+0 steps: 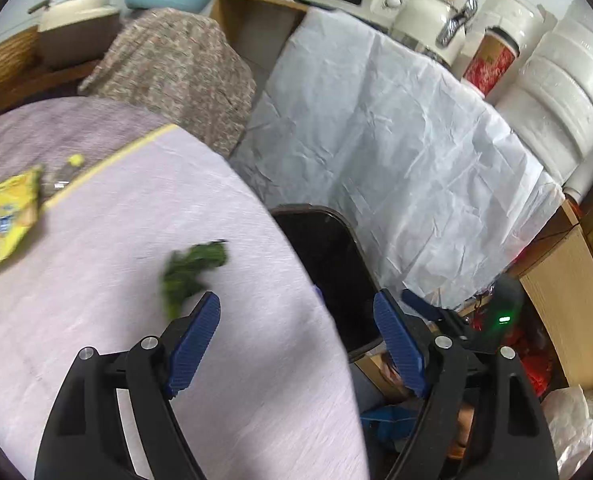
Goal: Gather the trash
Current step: 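Move both tools back over the table toward the leaves and chip bag, then grasp the green leaves with the right tool while the left tool grasps the yellow chip bag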
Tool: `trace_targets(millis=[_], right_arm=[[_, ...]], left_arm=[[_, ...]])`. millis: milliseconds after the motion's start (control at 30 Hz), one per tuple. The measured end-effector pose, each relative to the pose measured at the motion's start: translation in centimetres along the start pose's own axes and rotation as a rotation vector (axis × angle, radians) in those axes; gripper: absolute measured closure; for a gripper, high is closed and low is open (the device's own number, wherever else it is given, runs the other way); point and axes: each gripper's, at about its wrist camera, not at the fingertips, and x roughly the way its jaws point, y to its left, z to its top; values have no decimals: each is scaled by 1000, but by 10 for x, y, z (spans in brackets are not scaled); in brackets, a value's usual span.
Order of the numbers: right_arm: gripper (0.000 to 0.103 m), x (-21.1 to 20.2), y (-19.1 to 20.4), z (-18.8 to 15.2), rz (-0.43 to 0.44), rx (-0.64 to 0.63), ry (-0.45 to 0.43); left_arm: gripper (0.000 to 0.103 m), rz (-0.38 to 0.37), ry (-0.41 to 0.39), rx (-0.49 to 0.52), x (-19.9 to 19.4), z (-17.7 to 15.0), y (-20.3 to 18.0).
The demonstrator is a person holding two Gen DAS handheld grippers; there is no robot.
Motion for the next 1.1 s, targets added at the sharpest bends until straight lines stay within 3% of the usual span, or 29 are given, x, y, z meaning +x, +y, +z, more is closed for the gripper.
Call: trace_targets(millis=[200,333,567,833,1033,1100], right_arm=[[33,-45,60,19,165,-79,-46],[33,-50,103,26,287,-143,4],[33,-28,185,27,297,-308,94],[59,15,223,20,200,-339,197],[90,24,219,21,158,-301,175],[94,24,214,22,172,-280,172]], left_arm=[[25,133,-83,-8,-53,-13,41],[23,242,-105,-28,-79,-25,76],[23,344,-88,-121,-100,-47,135],[23,379,-93,-112,-105,-49,153],[23,406,-87,-37,-93,-43,146],[23,413,-84,-19,-86,-40,144]])
